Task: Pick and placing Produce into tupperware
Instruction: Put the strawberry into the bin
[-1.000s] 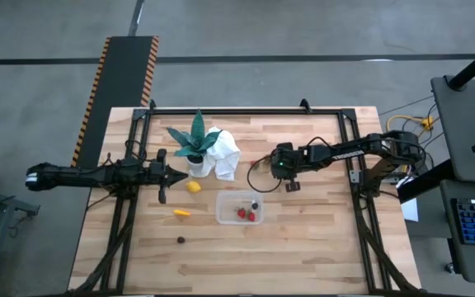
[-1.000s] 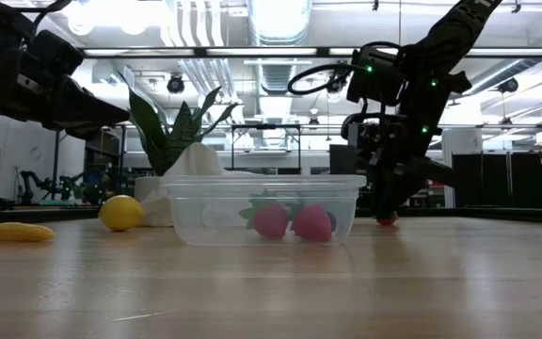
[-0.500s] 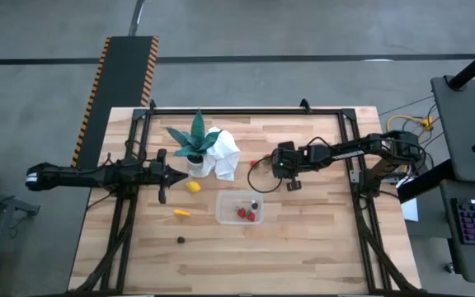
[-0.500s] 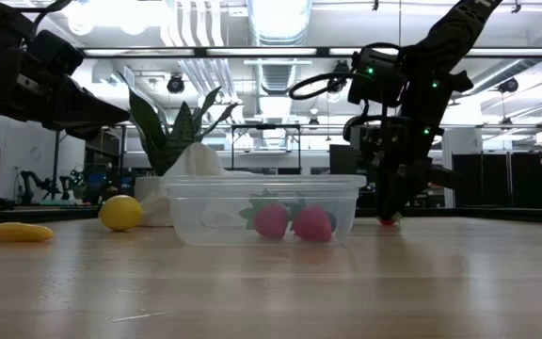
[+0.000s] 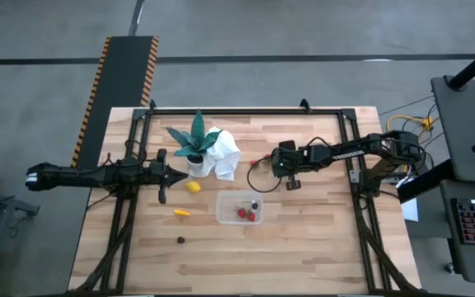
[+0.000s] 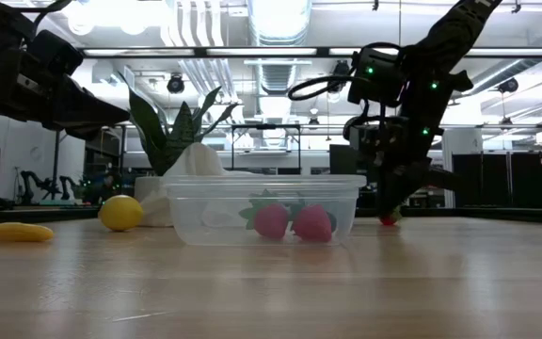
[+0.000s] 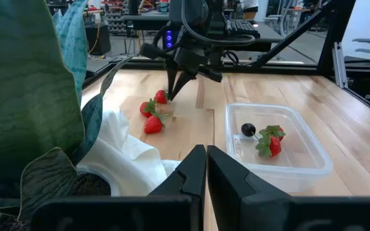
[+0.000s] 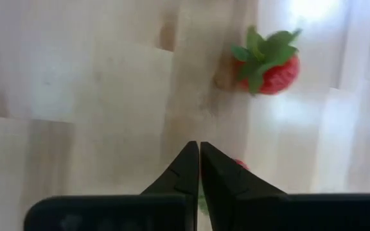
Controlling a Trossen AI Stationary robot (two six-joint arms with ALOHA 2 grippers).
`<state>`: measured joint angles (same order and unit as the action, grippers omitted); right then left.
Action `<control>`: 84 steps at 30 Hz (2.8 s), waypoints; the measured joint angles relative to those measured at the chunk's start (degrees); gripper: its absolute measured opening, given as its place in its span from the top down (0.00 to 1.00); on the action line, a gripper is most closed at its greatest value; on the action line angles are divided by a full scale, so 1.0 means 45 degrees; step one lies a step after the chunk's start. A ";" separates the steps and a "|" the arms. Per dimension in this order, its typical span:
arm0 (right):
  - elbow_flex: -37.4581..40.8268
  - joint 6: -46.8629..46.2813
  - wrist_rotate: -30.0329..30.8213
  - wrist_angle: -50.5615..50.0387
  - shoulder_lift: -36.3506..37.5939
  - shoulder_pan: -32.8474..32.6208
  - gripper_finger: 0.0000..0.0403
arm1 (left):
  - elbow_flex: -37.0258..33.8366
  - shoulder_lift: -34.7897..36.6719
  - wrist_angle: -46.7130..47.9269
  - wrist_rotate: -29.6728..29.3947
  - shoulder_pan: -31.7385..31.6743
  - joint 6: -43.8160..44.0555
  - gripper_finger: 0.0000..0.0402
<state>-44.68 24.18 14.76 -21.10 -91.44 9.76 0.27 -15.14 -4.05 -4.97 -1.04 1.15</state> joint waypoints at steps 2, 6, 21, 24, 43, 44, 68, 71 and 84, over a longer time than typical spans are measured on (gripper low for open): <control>-0.0128 -0.0102 0.0067 -0.0043 0.0061 0.0000 0.98 | 0.0000 0.0000 0.0000 -0.0004 0.0004 0.0000 1.00; -0.0579 -0.0269 -0.0040 -0.0015 0.0353 -0.0004 0.98 | 0.0000 0.0000 0.0000 0.0000 0.0004 0.0000 1.00; -0.1447 -0.0801 -0.0725 -0.2878 0.2107 0.0067 0.90 | 0.0000 -0.0046 0.0007 0.0000 -0.0001 0.0012 1.00; -0.1177 -0.0962 -0.0948 -0.2832 0.2416 0.0058 0.82 | 0.0000 -0.0050 0.0010 0.0000 -0.0001 0.0015 1.00; 0.0239 -0.0042 -0.1263 -0.2392 0.2027 -0.0218 0.67 | 0.0000 -0.0044 0.0005 0.0000 0.0002 0.0029 1.00; 0.0303 0.0057 -0.1141 -0.2131 0.2007 -0.0214 0.67 | 0.0000 -0.0049 0.0005 0.0000 0.0003 0.0029 1.00; 0.0909 0.0633 -0.0753 0.0151 0.1953 0.0912 0.69 | 0.0000 -0.0048 0.0000 0.0000 0.0003 0.0010 1.00; 0.0969 0.0632 -0.1107 0.0207 0.1953 0.1060 0.69 | 0.0000 -0.0049 0.0000 0.0002 -0.0001 0.0010 1.00; 0.0611 -0.0776 -0.1178 0.0140 0.1953 0.1154 0.69 | 0.0000 -0.0049 0.0000 0.0000 0.0000 0.0005 1.00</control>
<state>-41.93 20.68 9.47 -20.47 -82.65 14.95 0.27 -15.35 -4.05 -4.97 -1.03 1.17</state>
